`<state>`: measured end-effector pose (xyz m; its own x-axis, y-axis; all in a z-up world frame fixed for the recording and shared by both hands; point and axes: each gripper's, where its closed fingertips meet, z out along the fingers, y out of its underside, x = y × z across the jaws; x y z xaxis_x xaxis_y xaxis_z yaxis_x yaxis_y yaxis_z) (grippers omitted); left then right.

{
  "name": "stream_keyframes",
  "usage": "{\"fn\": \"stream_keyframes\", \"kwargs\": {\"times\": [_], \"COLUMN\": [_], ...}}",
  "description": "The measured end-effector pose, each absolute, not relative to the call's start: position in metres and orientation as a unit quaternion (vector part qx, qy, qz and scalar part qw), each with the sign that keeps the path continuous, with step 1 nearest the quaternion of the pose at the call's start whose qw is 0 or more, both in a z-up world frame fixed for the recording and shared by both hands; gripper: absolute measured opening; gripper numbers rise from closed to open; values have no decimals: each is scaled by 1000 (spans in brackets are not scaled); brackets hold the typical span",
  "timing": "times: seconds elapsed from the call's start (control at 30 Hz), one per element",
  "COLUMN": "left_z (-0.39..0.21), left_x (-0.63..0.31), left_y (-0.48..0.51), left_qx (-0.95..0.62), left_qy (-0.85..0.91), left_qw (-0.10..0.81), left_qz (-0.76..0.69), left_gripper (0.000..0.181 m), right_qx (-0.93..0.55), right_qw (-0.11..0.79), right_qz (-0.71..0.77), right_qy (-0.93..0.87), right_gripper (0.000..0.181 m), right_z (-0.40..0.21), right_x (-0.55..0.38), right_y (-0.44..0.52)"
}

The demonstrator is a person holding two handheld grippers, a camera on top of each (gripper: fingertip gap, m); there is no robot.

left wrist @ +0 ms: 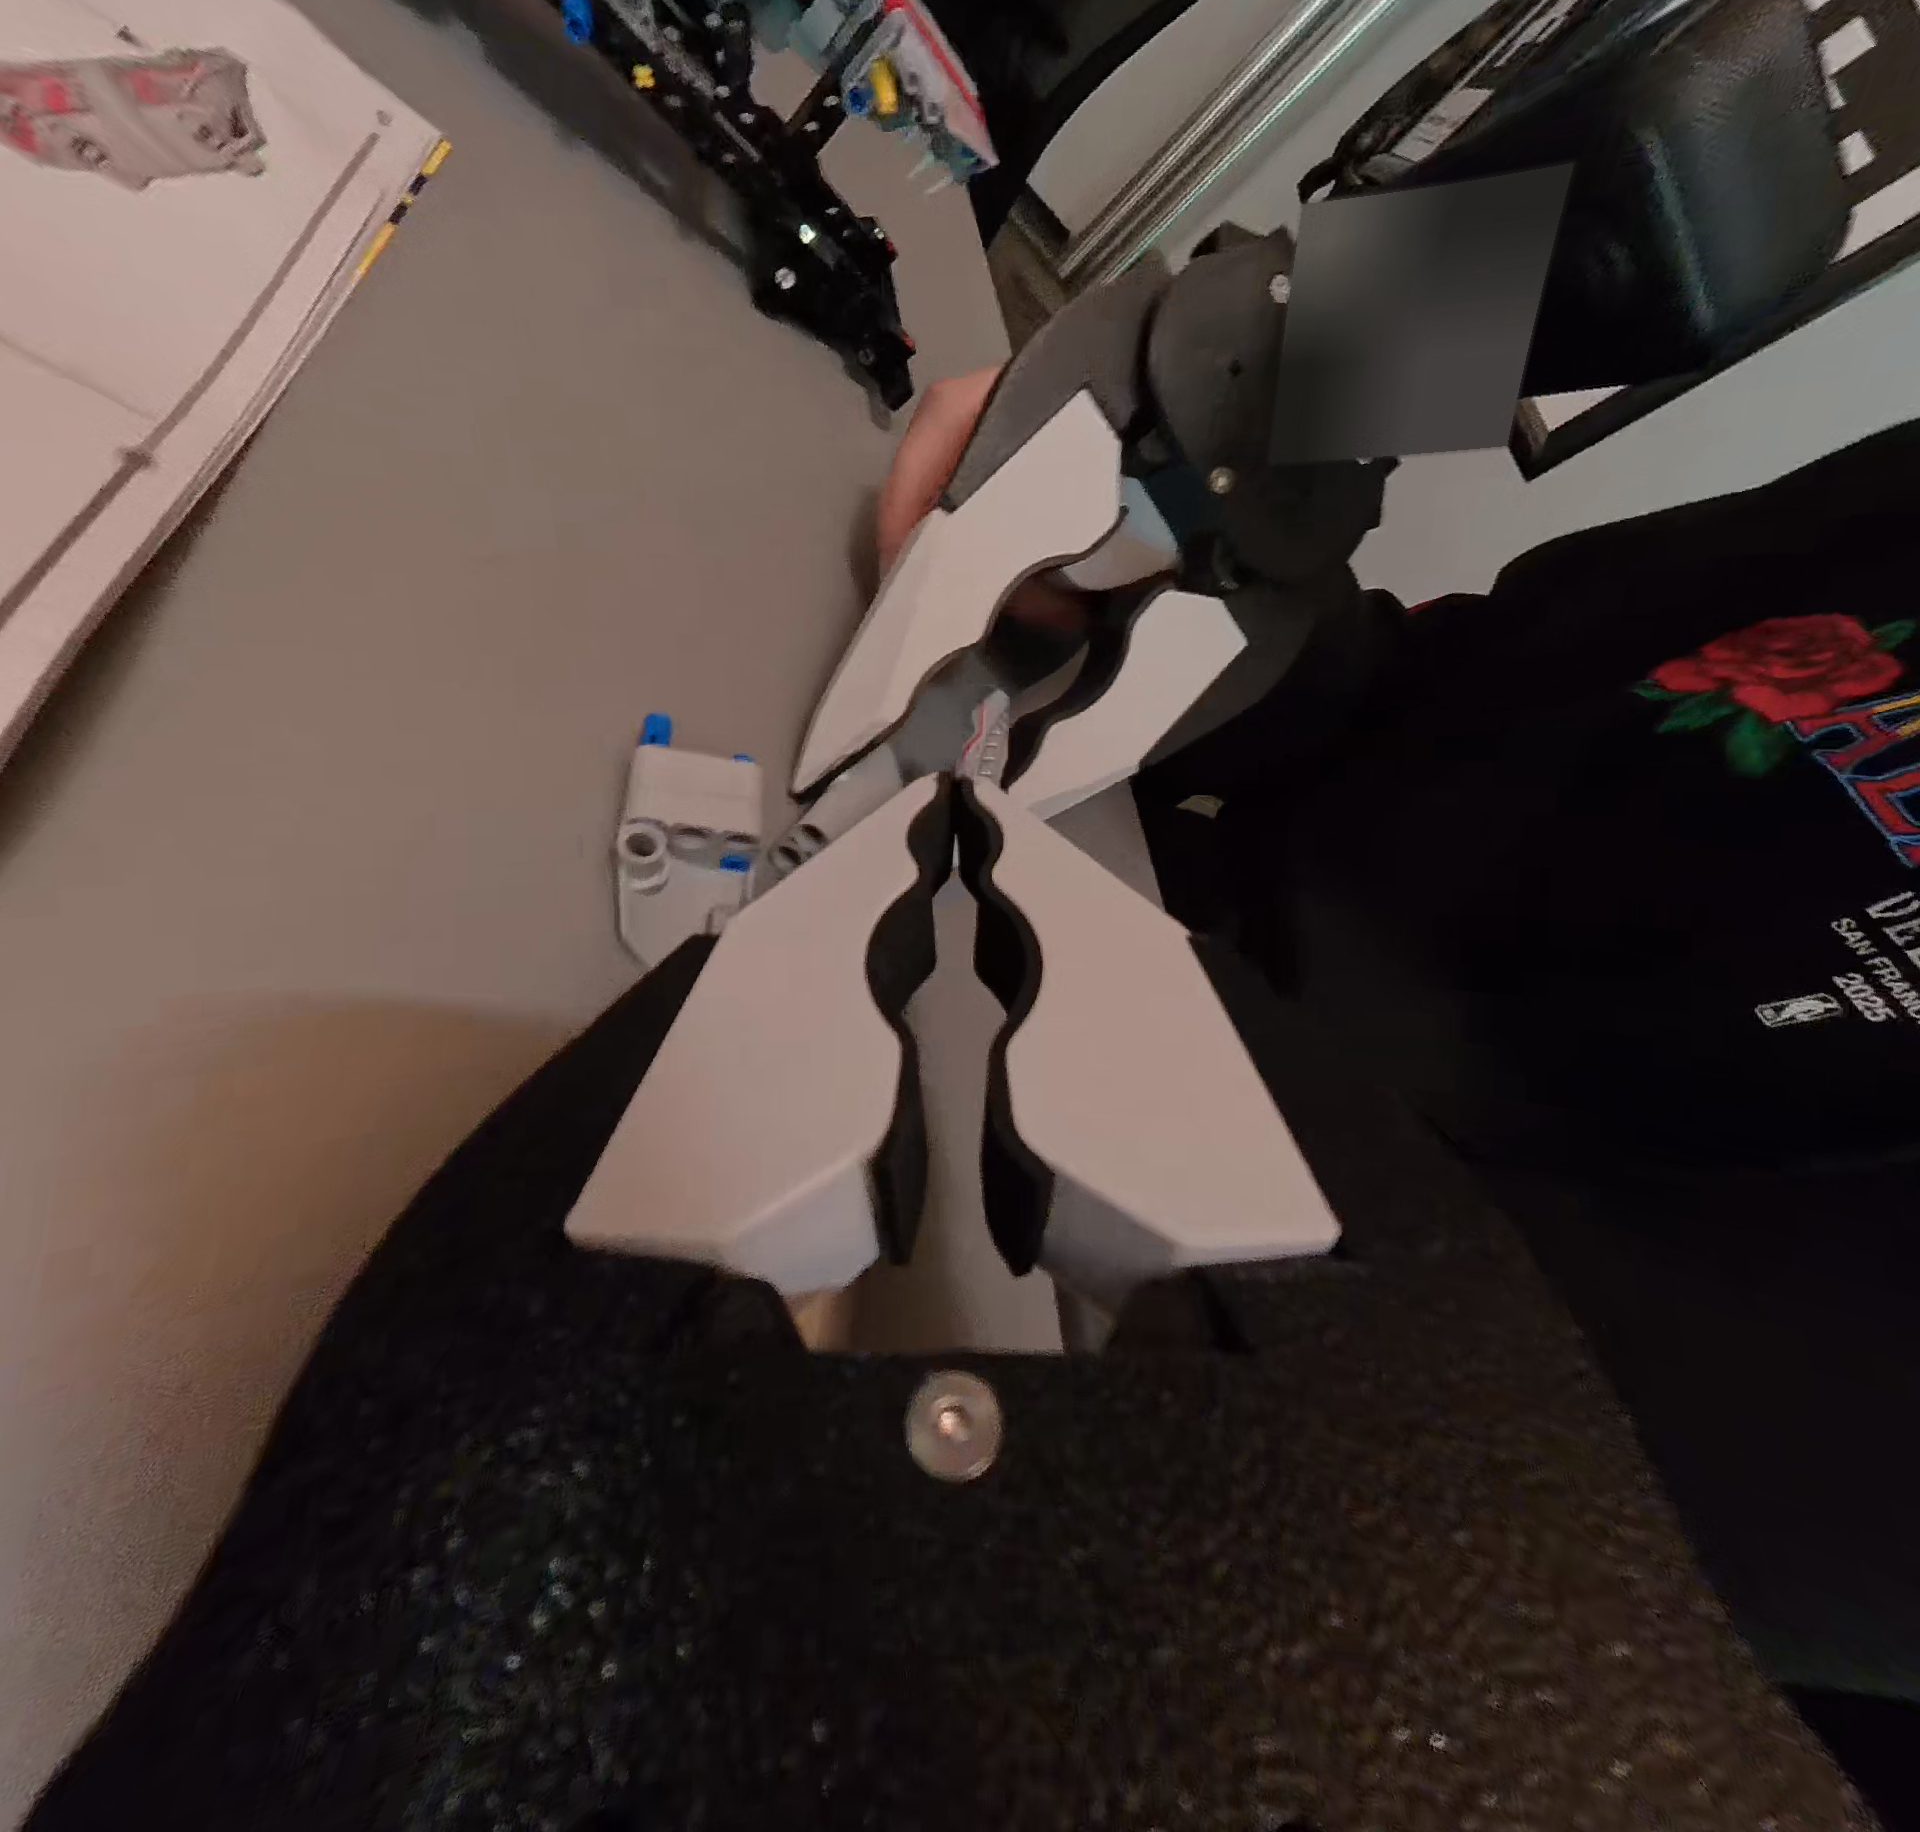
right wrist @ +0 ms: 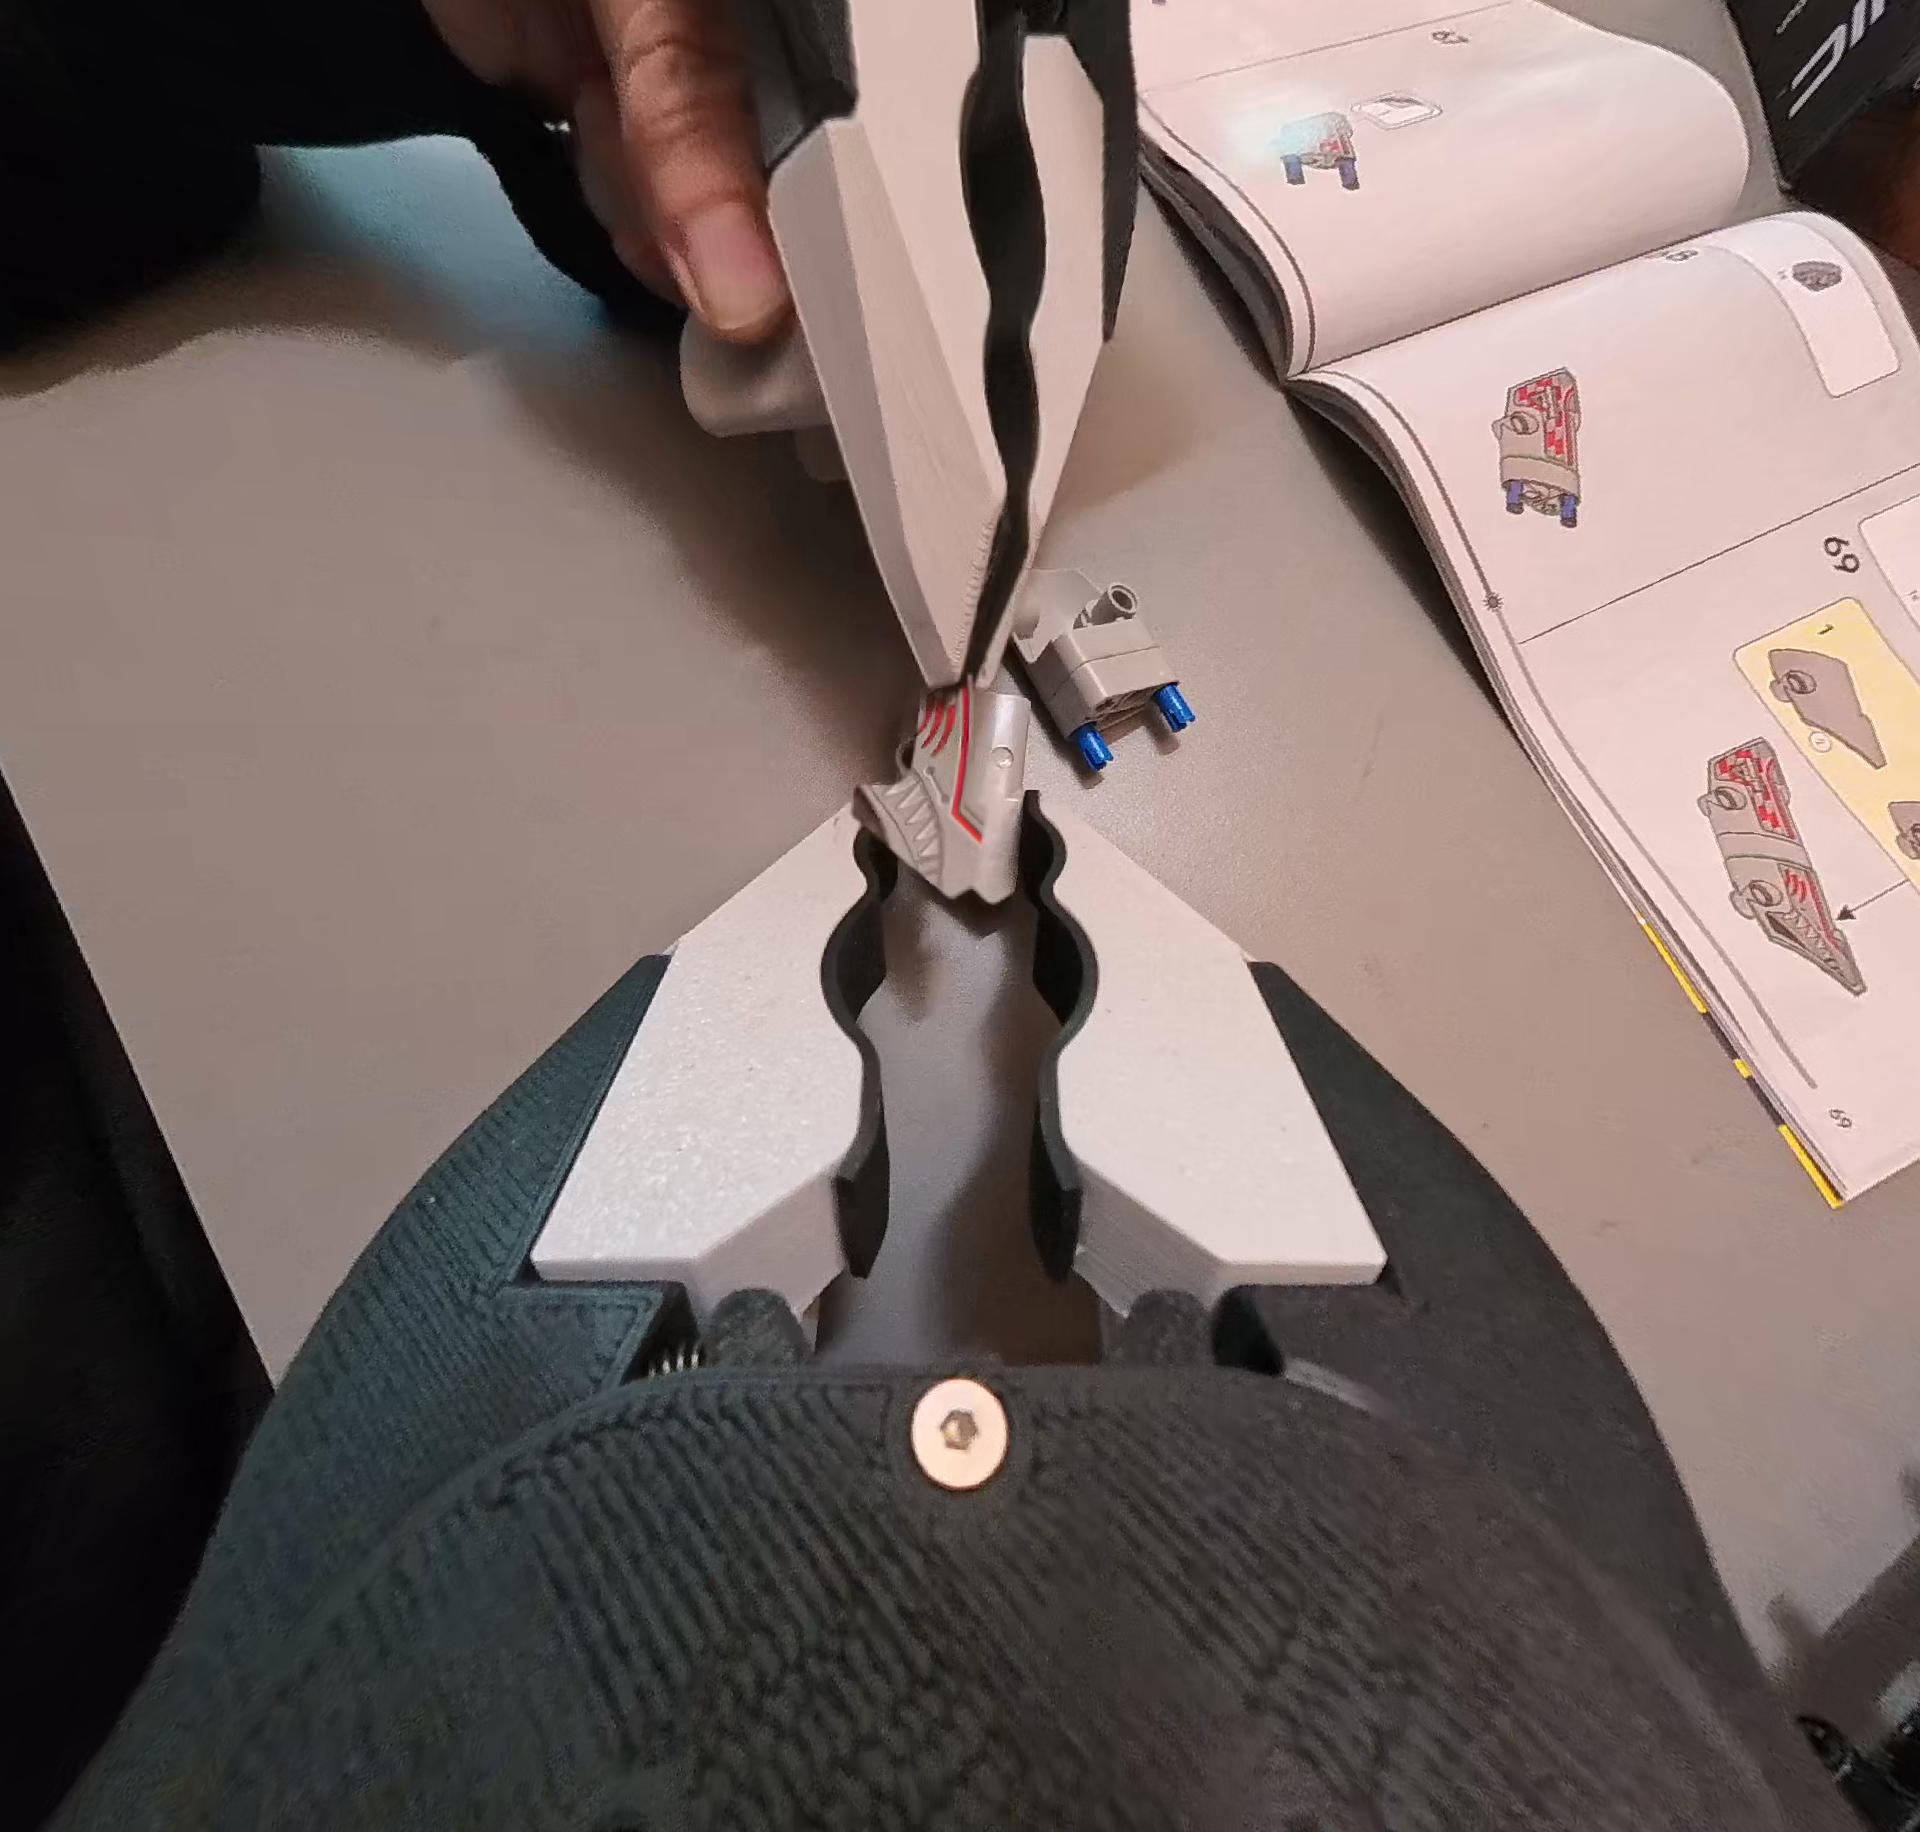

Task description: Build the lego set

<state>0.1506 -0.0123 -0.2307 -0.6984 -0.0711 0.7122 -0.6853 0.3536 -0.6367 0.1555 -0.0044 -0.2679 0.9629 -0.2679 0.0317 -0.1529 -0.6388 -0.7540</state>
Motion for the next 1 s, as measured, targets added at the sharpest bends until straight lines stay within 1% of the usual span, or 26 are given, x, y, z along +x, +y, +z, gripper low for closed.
{"fn": "stream_keyframes", "kwargs": {"times": [0.57, 0.6, 0.63, 1.0], "left_z": [-236, -236, -236, -241], "left_x": [158, 158, 158, 153], "left_y": [-8, -8, -8, -10], "left_qx": [259, 260, 260, 257], "left_qy": [-771, -770, -769, -780], "left_qw": [293, 293, 295, 293], "left_qz": [503, 503, 504, 489], "left_gripper": [0, 0, 0, 0], "right_qx": [-902, -903, -904, -904], "right_qw": [409, 410, 412, 410], "right_qz": [-66, -59, -45, -59], "right_qy": [118, 115, 104, 108], "right_gripper": [22, 25, 37, 44], "right_z": [-268, -268, -268, -268], "right_x": [156, 154, 149, 152], "right_y": [-4, -4, -3, -4]}}
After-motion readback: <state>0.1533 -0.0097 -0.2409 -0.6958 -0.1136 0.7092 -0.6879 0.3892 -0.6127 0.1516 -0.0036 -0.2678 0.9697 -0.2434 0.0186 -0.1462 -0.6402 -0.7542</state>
